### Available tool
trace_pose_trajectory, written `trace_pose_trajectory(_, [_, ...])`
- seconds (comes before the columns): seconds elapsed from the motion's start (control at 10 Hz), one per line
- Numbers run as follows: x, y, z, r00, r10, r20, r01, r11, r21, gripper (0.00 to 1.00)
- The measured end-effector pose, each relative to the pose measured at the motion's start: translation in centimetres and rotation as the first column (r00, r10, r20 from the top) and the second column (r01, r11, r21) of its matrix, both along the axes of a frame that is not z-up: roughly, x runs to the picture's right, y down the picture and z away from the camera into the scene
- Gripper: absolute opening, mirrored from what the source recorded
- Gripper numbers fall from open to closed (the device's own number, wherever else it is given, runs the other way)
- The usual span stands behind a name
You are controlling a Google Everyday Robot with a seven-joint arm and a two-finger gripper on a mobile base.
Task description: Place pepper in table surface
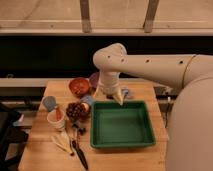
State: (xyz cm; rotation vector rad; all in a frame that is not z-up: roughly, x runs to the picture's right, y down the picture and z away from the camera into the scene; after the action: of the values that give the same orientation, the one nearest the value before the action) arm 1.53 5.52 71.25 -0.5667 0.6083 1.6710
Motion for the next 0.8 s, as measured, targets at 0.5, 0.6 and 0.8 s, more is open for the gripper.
trace_pose_trajectory(0.5, [-12.0, -0.8, -0.9, 0.959, -0.222, 0.174, 0.216, 0.975, 0.053, 0.8])
trace_pose_trajectory(0.6, [-14.6, -0.8, -1.3, 0.941, -0.265, 0.21, 0.256, 0.9643, 0.067, 0.8])
trace_pose_trajectory(0.8, [-20.4, -0.6, -1.8, 0.892, -0.347, 0.291, 0.334, 0.9378, 0.096, 0.8])
